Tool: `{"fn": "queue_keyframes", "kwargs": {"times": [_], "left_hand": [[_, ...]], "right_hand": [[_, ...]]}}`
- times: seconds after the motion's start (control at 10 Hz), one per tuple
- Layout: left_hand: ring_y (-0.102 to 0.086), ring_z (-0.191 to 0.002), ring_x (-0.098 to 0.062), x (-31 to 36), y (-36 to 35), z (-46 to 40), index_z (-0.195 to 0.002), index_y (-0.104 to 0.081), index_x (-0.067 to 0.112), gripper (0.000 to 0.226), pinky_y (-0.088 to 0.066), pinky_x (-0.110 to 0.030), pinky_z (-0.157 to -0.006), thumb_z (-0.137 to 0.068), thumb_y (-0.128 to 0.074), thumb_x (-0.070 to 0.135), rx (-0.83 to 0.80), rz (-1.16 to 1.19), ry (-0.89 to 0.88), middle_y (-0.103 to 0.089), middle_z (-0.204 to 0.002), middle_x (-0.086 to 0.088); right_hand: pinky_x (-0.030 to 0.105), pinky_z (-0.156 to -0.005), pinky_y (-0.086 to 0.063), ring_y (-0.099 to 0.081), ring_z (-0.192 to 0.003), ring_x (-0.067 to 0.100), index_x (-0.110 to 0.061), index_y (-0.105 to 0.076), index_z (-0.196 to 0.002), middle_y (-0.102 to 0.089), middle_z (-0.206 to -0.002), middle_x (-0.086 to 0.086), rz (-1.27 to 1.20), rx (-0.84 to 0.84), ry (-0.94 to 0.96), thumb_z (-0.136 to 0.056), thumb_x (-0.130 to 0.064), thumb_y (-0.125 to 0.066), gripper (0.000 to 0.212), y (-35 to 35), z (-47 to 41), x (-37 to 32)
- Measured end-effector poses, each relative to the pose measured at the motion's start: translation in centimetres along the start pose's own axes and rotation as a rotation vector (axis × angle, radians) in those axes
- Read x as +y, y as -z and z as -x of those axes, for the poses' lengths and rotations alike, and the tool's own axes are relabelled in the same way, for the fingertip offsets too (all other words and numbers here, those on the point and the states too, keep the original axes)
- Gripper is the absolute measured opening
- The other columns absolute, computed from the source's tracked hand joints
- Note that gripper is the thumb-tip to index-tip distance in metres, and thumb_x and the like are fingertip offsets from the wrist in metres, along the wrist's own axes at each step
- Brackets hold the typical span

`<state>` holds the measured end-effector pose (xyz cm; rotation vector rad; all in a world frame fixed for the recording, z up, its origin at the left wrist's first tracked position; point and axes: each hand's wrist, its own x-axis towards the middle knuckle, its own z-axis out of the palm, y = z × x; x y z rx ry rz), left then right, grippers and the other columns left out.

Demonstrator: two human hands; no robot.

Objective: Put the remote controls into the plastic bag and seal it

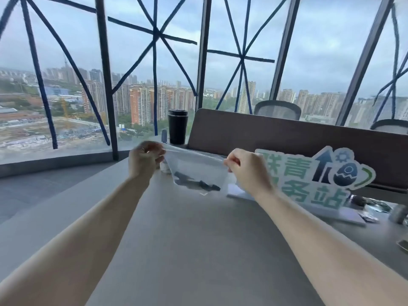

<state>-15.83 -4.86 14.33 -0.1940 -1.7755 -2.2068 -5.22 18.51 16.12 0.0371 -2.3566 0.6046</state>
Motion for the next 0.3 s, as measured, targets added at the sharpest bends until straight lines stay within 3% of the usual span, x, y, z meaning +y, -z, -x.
{"fn": "queue_keyframes", "kwargs": {"times": [0.1,0.2,0.3], "left_hand": [[-0.062,-0.080,-0.024,-4.8,2.8,0.8,-0.075,-0.066,0.009,0.017,-0.058,-0.020,-0.070,-0.086,-0.059,-0.001,-0.004,-0.029,0.077,-0.065,-0.083,-0.013],[-0.060,-0.075,-0.020,-8.2,5.0,2.7,-0.092,-0.065,-0.004,0.010,-0.055,-0.018,-0.068,-0.087,-0.059,0.002,-0.012,-0.113,0.173,-0.062,-0.082,-0.015],[-0.058,-0.074,-0.021,-10.0,7.4,4.7,-0.104,-0.064,-0.009,0.022,-0.053,-0.030,-0.076,-0.087,-0.058,0.002,0.013,-0.242,0.217,-0.063,-0.081,-0.014]], "right_hand": [[0.034,-0.062,-0.053,-0.066,-0.069,0.026,-0.015,-0.071,-0.075,-0.075,-0.072,0.004,0.041,-0.186,-0.056,-0.087,-0.022,-0.066,0.014,-3.8,3.6,1.4],[0.028,-0.064,-0.044,-0.066,-0.079,0.023,-0.016,-0.075,-0.083,-0.076,-0.083,0.002,0.015,-0.393,-0.108,-0.087,-0.023,-0.065,0.013,-6.1,7.1,1.3],[0.028,-0.075,-0.049,-0.067,-0.077,0.010,-0.019,-0.075,-0.100,-0.076,-0.088,-0.003,-0.118,-0.444,-0.175,-0.088,-0.031,-0.067,0.019,-5.3,9.8,1.1]]}}
